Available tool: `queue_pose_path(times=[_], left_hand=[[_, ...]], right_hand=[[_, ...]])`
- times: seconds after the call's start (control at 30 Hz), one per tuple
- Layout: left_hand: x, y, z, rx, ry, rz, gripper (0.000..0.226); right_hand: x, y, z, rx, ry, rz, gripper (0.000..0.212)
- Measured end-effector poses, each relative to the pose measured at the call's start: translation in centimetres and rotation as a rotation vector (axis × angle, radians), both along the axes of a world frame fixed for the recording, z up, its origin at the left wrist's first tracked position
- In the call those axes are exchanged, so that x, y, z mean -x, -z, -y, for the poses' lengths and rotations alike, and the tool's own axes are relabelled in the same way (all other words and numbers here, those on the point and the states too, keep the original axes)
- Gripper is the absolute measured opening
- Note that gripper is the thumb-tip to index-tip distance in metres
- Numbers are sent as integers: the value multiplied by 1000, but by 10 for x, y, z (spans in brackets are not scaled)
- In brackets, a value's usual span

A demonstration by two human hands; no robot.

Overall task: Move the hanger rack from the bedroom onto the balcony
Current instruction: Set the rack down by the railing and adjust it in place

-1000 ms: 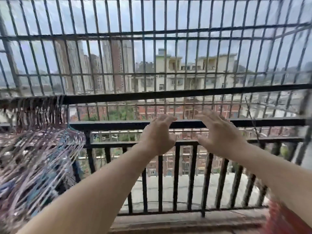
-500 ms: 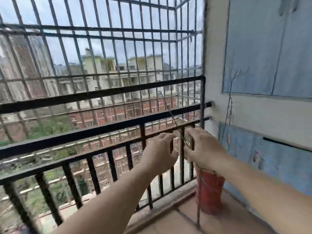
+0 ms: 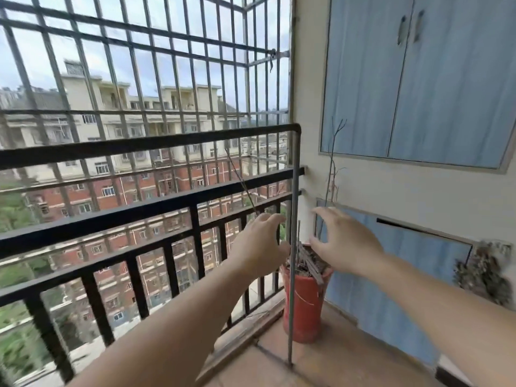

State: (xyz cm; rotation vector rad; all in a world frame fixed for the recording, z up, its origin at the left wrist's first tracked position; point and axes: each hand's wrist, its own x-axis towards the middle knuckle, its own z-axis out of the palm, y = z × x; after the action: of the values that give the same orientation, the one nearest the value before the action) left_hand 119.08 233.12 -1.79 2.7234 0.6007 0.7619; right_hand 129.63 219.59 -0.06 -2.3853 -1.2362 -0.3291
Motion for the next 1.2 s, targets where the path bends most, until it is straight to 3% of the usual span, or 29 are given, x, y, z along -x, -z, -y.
queue_pose_path(times=[0.4,0.93,1.1,1.2], left_hand=[[-61,8,-48,55,28,-27,56],[-295,63,-146,184,-166,-89,48],[-351,79,-189,291,-199,-32,45],[-382,93,-219,400,-197,-23,54]], right_hand=[[-60,7,-37,-17,80,-103,59],[-310,56,-167,11,-48,-222,58],[-365,64,-215,34,-114,-251,60],[-391,66,-244,13,-117,-241,58]])
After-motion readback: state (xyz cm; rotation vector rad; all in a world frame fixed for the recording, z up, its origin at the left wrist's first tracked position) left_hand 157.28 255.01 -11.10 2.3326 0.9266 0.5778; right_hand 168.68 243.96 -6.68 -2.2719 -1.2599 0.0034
